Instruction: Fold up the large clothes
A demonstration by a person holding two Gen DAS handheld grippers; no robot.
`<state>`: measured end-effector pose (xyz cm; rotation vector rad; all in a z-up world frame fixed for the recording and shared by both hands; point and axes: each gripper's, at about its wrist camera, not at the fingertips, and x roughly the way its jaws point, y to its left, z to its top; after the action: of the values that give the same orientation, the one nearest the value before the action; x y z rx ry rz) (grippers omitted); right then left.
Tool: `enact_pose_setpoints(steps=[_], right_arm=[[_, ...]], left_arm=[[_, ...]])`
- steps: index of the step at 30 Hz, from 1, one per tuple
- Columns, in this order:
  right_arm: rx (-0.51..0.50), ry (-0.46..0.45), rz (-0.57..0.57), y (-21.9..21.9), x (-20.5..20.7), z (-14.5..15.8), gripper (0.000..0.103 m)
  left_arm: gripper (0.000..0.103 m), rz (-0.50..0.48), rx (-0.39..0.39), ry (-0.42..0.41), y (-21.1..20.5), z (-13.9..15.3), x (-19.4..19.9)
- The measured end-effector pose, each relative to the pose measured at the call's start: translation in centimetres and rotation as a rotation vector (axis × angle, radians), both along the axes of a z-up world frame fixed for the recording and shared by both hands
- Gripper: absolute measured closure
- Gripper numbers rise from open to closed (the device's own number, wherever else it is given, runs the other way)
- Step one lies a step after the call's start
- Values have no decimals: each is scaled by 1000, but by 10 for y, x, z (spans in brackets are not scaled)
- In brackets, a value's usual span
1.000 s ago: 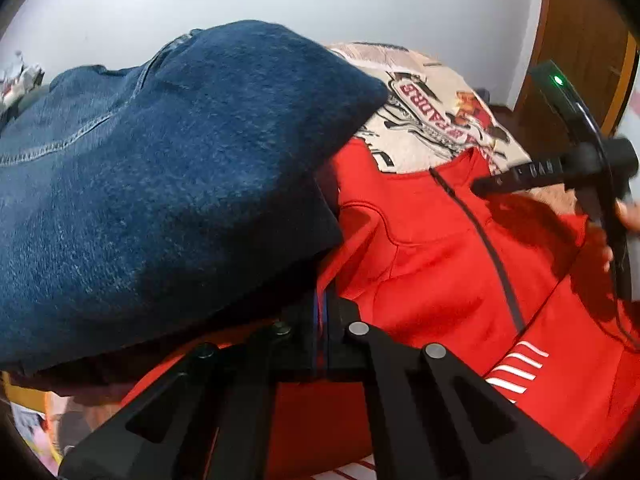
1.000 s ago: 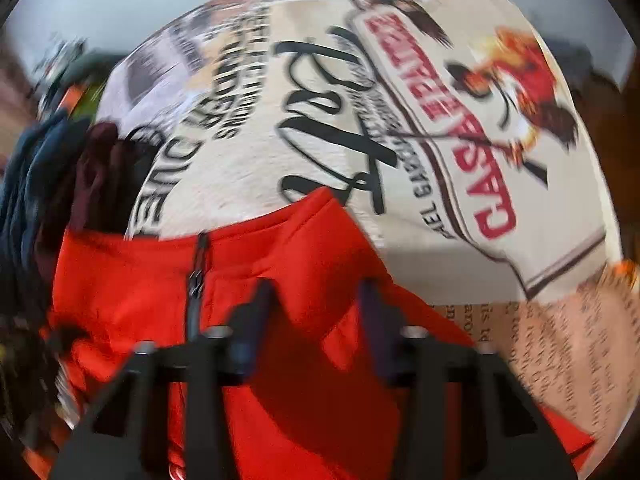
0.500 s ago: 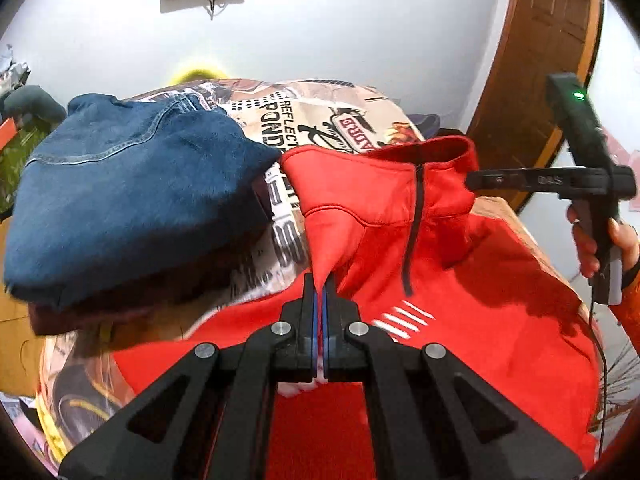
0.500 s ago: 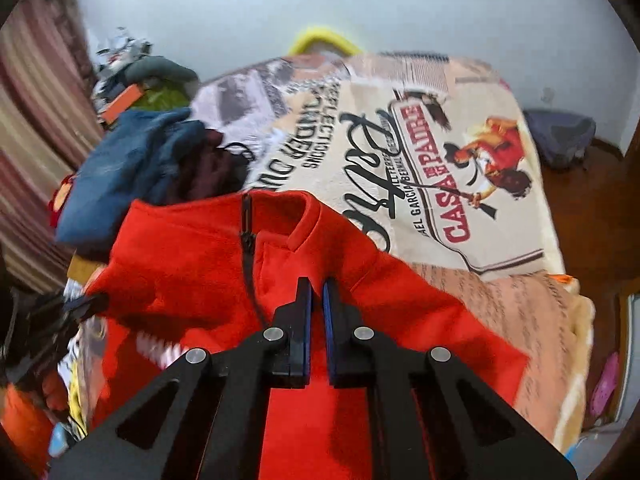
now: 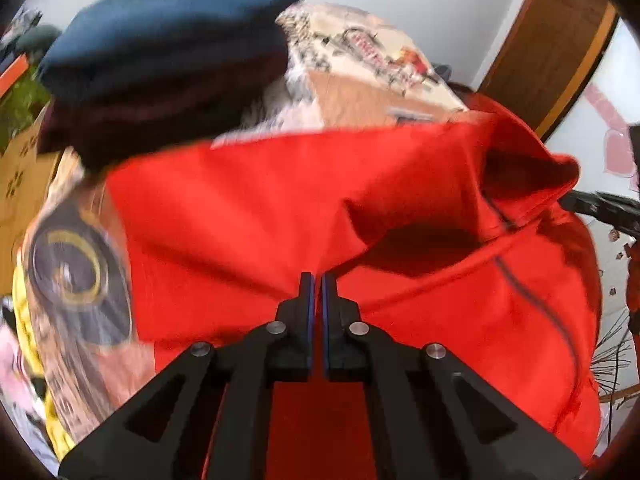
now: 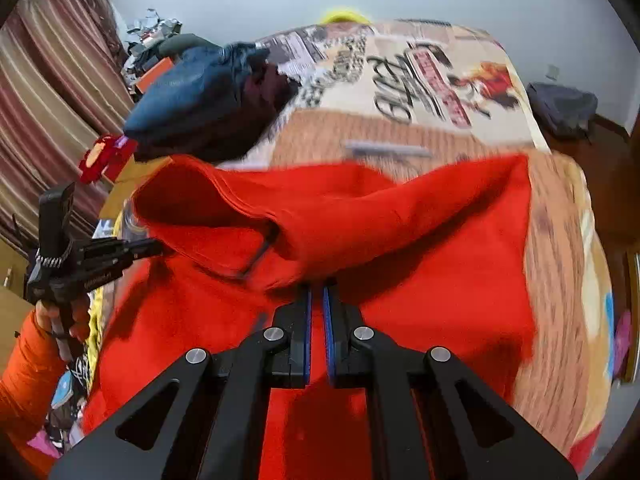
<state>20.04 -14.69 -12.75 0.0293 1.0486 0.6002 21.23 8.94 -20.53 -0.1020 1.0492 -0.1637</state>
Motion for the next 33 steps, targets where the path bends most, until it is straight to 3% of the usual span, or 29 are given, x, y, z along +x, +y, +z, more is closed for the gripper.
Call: enact_pose_setpoints(steps=[7, 10, 11, 12, 13, 14, 15, 17, 20, 27, 31, 32, 33], right_arm=[[-46, -48, -66, -23, -28, 3, 98], [-18, -69, -127, -36, -20, 21, 97], [-8, -70, -138, -38, -18, 24, 94], [9, -63, -152, -41, -13, 27, 90], [22, -57, -162, -43, -10, 28, 77], [37, -52, -177, -44, -5, 29, 61], [50, -48, -193, -45, 0, 29, 55], [71, -38, -213, -43, 6, 25, 51], [102, 15, -214, -37, 17, 12, 51], [83, 125, -169, -17, 30, -26, 51], [60, 126, -163, -12, 31, -36, 48], [57, 127, -160, -11, 31, -36, 48], [64, 134, -152, -11, 32, -36, 48]], left_arm=[[94, 75, 5, -4, 16, 9, -26], [73, 119, 13, -49, 24, 25, -32], [61, 139, 3, -63, 27, 29, -30], [54, 166, -22, -76, 30, 34, -28], [53, 192, -66, -81, 32, 37, -25], [53, 210, -125, -75, 34, 37, -22], [53, 217, -172, -63, 35, 36, -20], [53, 218, -327, -19, 37, 26, -9], [53, 220, -452, 47, 29, 9, 6], [53, 160, -504, 120, -6, -19, 26], [54, 118, -497, 139, -21, -29, 35], [59, 106, -489, 133, -23, -28, 37], [72, 95, -486, 130, -24, -27, 36]])
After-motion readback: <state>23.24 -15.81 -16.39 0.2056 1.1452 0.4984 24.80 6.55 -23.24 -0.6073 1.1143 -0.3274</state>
